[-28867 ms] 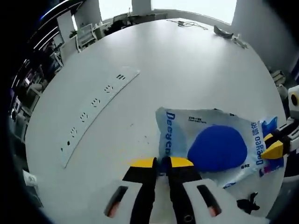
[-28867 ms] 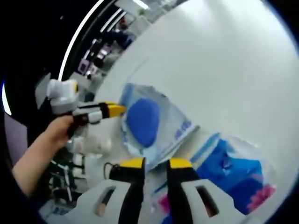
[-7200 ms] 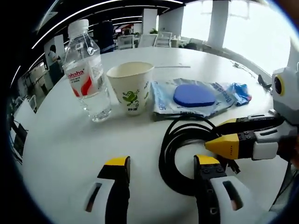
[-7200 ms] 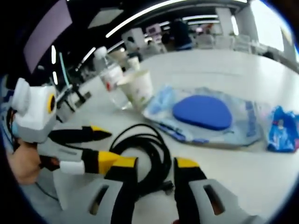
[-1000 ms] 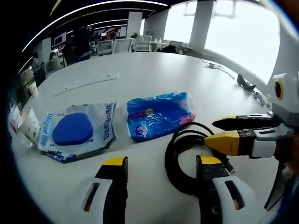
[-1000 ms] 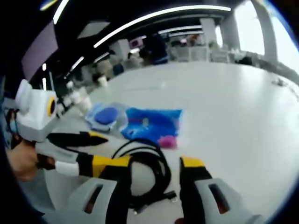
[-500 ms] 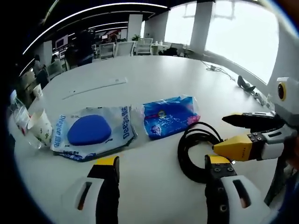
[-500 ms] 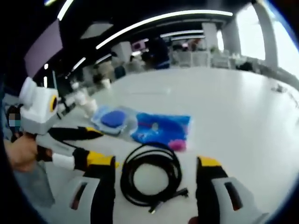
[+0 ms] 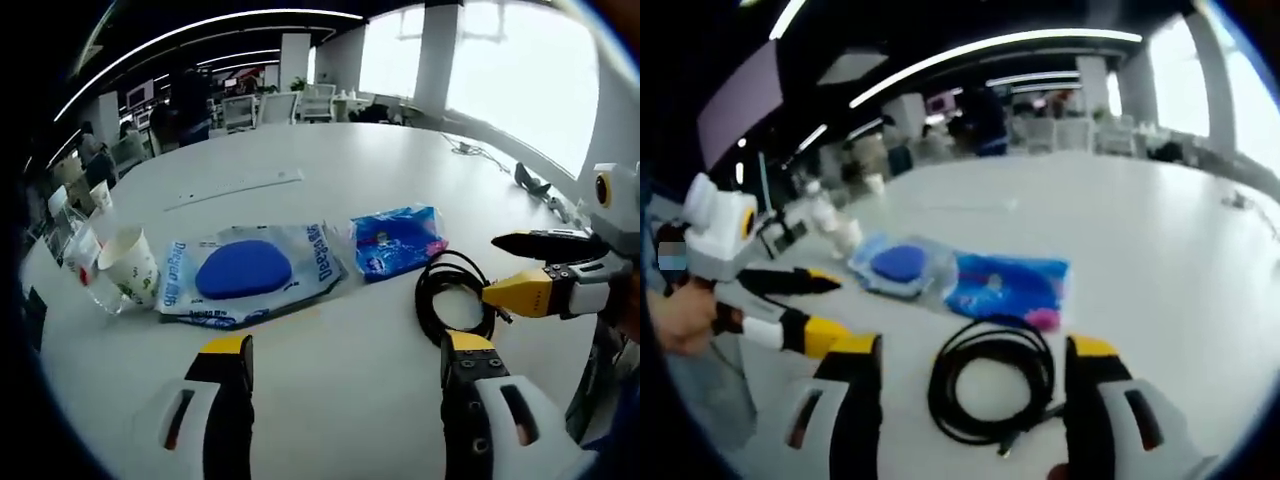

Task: Arrange the tabletop items into an orderly group along one side of the table until the central work area is clear of visible clutter.

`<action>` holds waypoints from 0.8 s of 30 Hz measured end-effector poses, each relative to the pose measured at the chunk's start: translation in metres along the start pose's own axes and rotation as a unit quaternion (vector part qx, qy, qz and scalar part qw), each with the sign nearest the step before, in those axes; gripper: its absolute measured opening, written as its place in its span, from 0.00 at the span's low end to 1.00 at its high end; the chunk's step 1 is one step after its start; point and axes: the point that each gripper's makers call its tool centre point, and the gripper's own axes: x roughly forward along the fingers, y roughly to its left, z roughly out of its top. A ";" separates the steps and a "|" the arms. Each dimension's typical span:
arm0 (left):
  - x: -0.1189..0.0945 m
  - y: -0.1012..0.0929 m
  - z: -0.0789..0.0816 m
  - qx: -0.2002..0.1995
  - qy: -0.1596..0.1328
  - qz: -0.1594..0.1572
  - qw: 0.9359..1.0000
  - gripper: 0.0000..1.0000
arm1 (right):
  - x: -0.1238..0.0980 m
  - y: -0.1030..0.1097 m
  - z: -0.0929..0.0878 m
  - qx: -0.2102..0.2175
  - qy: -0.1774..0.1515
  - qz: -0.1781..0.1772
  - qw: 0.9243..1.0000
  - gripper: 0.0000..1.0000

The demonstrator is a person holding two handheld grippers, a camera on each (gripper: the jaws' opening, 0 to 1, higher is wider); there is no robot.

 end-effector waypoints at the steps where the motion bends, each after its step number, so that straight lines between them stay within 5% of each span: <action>1: -0.004 0.004 -0.001 -0.001 0.000 0.002 1.000 0.76 | -0.001 0.001 0.001 0.000 -0.001 -0.001 1.000 0.72; 24: -0.073 0.087 -0.028 -0.007 -0.012 0.028 1.000 0.75 | -0.019 0.049 -0.004 0.002 0.001 -0.030 1.000 0.73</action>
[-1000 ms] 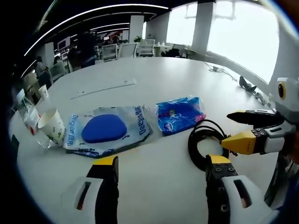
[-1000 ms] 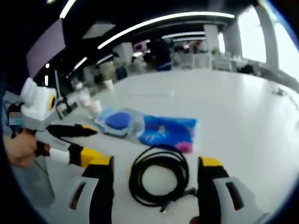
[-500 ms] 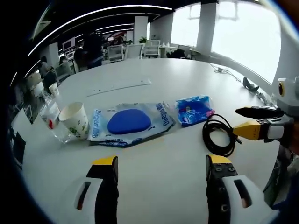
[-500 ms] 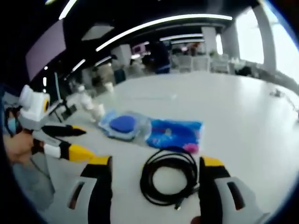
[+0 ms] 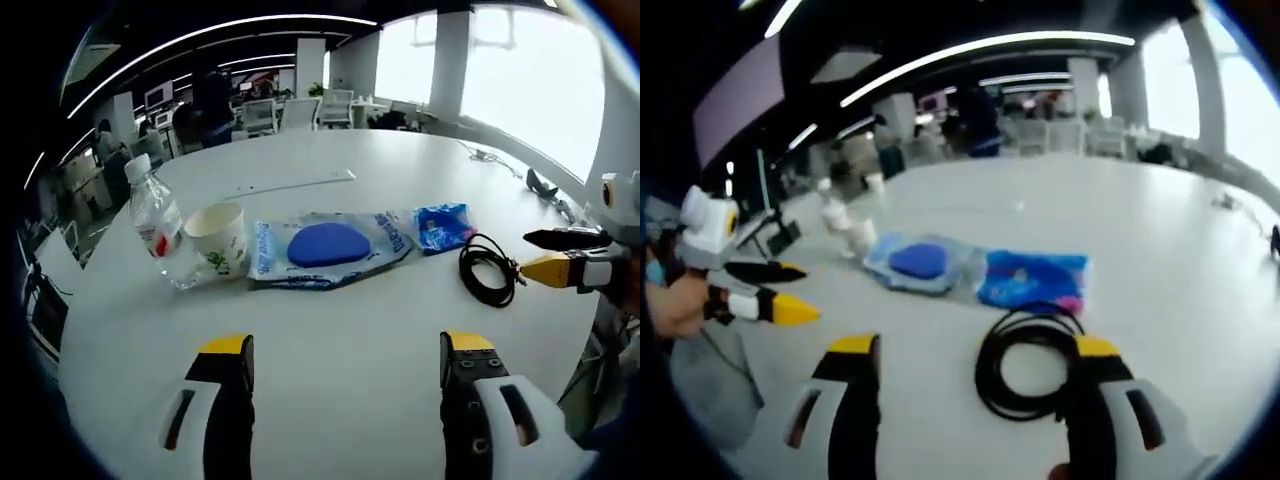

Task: Arrange the tabletop items into an orderly group along one side of the table until the central work area is clear of visible clutter.

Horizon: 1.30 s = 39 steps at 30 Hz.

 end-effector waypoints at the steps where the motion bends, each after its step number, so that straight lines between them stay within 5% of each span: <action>1: -0.002 0.003 -0.001 0.000 -0.001 0.001 1.000 0.75 | -0.001 0.002 0.000 -0.001 0.000 -0.001 1.000 0.73; 27: -0.067 0.119 -0.029 -0.014 -0.015 0.031 0.999 0.74 | -0.028 0.032 -0.006 0.006 0.002 -0.063 0.998 0.86; 39: -0.095 0.135 -0.038 -0.023 -0.030 0.011 0.999 0.73 | -0.057 0.032 -0.018 0.012 -0.002 -0.080 0.997 0.92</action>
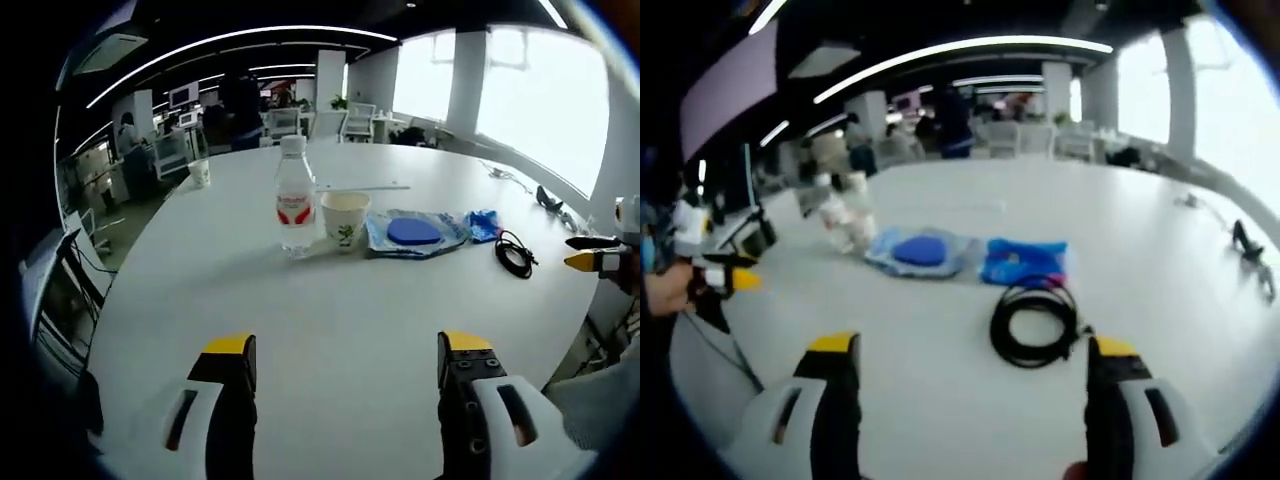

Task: Arrange the tabletop items into an orderly group along one side of the table until the central work area is clear of visible clutter.

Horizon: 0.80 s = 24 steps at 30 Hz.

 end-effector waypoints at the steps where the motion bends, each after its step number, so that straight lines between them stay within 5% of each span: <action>1: -0.002 0.001 0.000 -0.001 -0.001 -0.004 1.000 0.72 | -0.003 0.000 -0.002 0.005 -0.002 -0.001 1.000 0.92; 6: -0.009 0.002 -0.002 -0.001 -0.003 -0.019 1.000 0.72 | -0.013 -0.002 -0.008 0.031 -0.013 0.002 0.999 0.92; 12: -0.016 0.007 -0.004 0.000 -0.004 -0.023 1.000 0.72 | -0.023 -0.004 -0.011 0.014 -0.007 0.003 1.000 0.93; 24: -0.028 0.014 0.005 -0.024 -0.019 0.003 1.000 0.74 | -0.023 -0.006 -0.002 0.014 -0.002 0.030 0.999 0.93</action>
